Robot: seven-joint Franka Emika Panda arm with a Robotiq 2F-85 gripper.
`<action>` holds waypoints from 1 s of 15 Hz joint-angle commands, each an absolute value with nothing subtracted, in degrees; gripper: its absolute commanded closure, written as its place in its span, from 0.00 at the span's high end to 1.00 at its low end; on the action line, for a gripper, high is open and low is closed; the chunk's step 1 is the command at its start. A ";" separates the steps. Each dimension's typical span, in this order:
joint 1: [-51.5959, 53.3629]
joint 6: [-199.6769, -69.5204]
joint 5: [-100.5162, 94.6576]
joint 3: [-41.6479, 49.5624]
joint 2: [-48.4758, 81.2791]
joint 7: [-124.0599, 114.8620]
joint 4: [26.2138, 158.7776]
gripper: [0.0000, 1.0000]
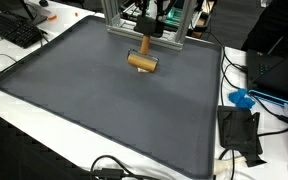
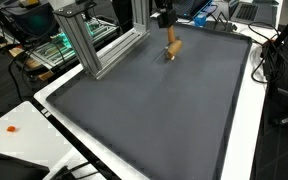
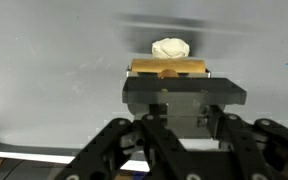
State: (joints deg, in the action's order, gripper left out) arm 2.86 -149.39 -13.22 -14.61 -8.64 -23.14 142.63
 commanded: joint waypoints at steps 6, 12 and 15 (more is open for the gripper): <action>4.43 -144.40 -14.62 -13.18 -4.70 -24.64 139.72 0.22; 5.50 -142.48 -13.02 -12.65 -5.67 -23.99 138.48 0.22; 6.03 -141.50 -12.21 -12.57 -6.90 -23.81 138.21 0.22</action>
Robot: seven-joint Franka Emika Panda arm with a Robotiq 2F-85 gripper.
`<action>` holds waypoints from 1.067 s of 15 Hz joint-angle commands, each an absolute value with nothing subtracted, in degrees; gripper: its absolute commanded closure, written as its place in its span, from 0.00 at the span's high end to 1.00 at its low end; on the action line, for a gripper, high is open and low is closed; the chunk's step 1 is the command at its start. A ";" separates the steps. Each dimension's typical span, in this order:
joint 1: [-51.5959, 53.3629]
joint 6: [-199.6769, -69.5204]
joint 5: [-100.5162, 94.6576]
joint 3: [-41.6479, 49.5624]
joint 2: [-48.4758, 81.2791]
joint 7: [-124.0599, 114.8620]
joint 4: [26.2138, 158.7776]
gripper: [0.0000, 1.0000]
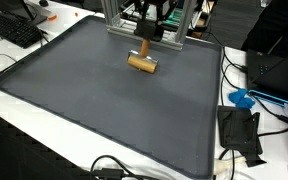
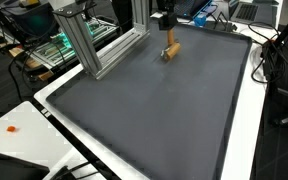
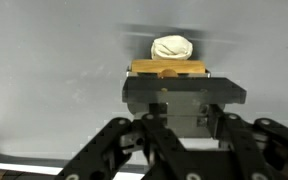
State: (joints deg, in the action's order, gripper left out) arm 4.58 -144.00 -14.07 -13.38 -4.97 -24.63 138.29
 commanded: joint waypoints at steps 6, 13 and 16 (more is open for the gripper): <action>6.56 -139.77 -11.39 -12.53 -8.04 -23.40 139.05 0.22; 6.59 -139.31 -10.80 -12.16 -7.95 -22.53 140.46 0.22; 6.96 -137.80 -8.98 -12.09 -8.50 -20.93 140.56 0.22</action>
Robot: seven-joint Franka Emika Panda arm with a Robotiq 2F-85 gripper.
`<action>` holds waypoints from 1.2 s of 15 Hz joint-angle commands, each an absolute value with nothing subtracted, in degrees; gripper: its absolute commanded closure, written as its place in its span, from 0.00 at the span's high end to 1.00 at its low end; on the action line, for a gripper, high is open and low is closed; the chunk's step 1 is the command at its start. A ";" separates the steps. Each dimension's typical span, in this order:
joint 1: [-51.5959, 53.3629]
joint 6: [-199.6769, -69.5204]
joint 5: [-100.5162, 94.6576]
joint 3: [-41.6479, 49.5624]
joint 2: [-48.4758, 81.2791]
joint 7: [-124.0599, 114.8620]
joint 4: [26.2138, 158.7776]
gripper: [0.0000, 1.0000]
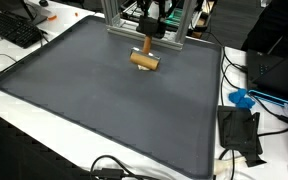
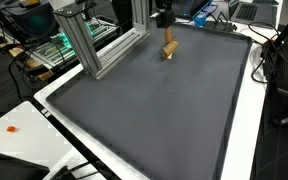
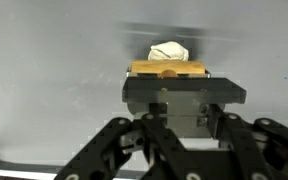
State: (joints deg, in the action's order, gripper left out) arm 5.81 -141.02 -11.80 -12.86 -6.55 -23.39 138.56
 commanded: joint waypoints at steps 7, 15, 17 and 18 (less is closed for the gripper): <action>7.07 -136.62 -7.42 -12.10 -9.26 -19.55 141.64 0.22; 6.85 -138.43 -7.75 -12.27 -9.50 -19.92 142.69 0.22; 6.92 -139.50 -7.39 -12.24 -9.40 -19.84 142.75 0.22; 6.70 -139.94 -8.17 -12.39 -9.26 -20.93 142.86 0.22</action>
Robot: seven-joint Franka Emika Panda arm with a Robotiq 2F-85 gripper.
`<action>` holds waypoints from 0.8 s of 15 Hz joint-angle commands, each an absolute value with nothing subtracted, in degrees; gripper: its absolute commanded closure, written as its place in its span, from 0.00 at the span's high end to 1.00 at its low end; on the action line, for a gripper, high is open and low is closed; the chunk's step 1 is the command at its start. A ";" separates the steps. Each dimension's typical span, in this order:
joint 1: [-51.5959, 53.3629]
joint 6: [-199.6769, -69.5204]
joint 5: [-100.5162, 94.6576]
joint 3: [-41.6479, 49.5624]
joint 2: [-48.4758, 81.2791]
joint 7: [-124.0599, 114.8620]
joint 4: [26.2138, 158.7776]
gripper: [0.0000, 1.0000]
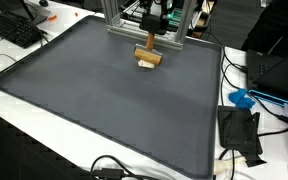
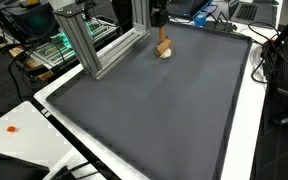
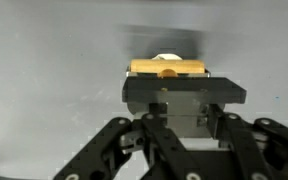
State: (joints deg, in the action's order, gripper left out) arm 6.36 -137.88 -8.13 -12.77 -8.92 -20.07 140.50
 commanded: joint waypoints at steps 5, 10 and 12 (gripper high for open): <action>5.60 -145.21 -11.51 -13.04 -8.08 -28.31 143.95 0.22; 4.65 -148.09 -16.86 -13.80 -7.36 -37.23 144.67 0.22; 4.68 -147.85 -18.03 -13.85 -7.03 -39.76 144.54 0.22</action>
